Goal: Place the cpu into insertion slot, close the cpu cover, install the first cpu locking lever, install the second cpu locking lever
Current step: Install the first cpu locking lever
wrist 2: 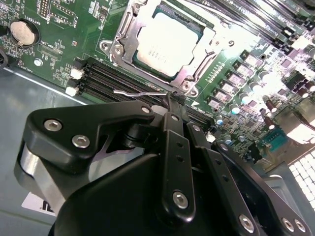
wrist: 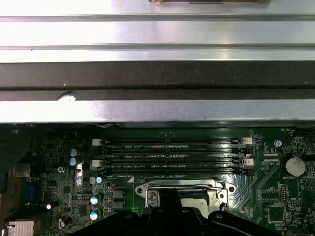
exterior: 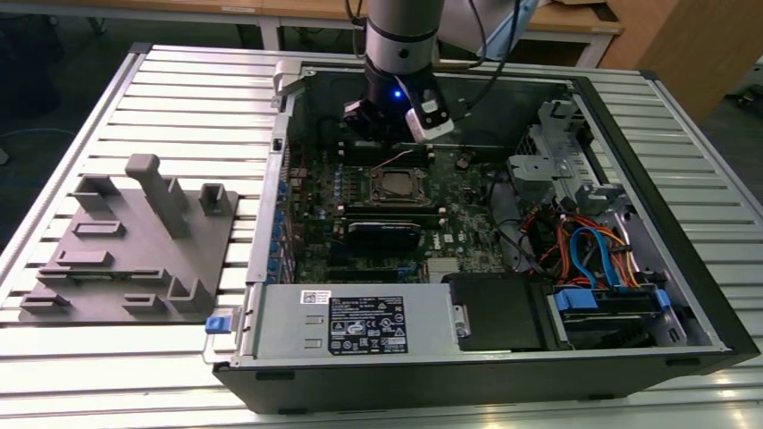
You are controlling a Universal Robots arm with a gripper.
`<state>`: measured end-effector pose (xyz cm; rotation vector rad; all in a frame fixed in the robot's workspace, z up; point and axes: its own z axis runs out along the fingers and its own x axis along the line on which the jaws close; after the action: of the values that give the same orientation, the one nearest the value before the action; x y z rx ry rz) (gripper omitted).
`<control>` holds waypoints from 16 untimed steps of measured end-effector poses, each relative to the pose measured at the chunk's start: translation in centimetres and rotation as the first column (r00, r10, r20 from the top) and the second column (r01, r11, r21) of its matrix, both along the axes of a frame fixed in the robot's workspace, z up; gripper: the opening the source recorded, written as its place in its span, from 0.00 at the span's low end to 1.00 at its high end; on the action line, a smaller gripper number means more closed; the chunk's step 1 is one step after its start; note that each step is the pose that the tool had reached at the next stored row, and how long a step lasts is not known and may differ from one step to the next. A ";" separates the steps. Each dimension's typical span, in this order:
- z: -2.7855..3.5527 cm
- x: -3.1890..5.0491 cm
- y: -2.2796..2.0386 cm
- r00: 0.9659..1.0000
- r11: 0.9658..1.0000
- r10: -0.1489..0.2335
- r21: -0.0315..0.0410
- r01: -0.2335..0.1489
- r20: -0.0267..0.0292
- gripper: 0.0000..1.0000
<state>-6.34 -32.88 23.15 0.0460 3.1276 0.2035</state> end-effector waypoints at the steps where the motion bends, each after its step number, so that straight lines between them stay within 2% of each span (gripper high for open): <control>1: -0.04 0.08 0.00 1.000 1.000 0.000 0.000 0.000 0.000 0.10; 16: -0.31 0.45 0.22 1.000 1.000 0.002 0.000 -0.002 0.000 0.10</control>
<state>-5.88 -32.66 22.84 0.0422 3.1280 0.2035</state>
